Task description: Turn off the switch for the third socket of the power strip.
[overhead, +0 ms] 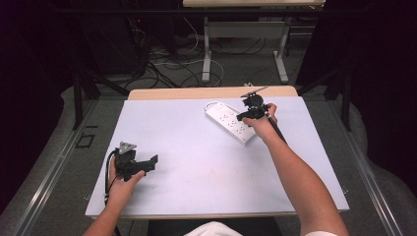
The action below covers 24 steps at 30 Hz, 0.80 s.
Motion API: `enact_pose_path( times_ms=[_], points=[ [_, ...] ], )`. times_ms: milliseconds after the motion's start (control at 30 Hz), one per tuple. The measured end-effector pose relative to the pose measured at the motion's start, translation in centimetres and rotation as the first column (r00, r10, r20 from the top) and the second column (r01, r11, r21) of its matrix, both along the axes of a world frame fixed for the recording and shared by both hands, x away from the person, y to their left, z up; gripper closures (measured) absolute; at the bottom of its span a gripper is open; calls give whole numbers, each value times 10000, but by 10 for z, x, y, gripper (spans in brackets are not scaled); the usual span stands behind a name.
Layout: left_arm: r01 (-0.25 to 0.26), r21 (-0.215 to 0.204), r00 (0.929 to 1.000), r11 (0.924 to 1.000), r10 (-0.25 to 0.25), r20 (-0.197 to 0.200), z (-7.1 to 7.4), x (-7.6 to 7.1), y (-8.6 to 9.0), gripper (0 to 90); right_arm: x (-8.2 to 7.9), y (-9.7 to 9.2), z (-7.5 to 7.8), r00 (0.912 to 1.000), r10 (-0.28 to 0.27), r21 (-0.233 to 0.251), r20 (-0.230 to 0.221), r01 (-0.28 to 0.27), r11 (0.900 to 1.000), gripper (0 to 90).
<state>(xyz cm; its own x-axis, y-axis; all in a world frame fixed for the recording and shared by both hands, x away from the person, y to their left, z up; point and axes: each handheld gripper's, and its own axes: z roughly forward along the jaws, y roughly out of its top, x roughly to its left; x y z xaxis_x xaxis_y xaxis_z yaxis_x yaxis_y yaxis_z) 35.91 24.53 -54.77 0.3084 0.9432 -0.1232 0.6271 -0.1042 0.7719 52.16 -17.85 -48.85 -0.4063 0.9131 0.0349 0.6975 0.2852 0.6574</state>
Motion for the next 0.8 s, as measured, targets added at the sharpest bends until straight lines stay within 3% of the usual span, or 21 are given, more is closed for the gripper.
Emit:
enact_pose_path(
  times_ms=[100,200,300,400,567,800],
  points=[
    [10,0,10000,10000,-10,-8,0,0,0,16,-1,0,3,9990,206,43,385,-207,9998,377],
    [4,-39,10000,10000,-4,41,-1,-1,0,17,-2,-1,6,9984,279,281,499,-293,9992,345],
    [-7,-29,10000,10000,8,26,0,-2,1,17,-3,-1,8,9980,175,657,606,-215,9976,235],
    [-9,-26,10000,10000,9,9,0,-2,1,17,-5,-2,11,9977,115,824,664,-170,9965,199],
    [-37,-41,10000,10000,37,49,0,-3,2,17,-9,-6,16,9934,308,699,1109,-387,9968,153],
    [68,-25,9999,10000,-68,96,1,-3,1,17,-21,-7,26,9907,323,583,1323,-403,9975,126]
  ],
)
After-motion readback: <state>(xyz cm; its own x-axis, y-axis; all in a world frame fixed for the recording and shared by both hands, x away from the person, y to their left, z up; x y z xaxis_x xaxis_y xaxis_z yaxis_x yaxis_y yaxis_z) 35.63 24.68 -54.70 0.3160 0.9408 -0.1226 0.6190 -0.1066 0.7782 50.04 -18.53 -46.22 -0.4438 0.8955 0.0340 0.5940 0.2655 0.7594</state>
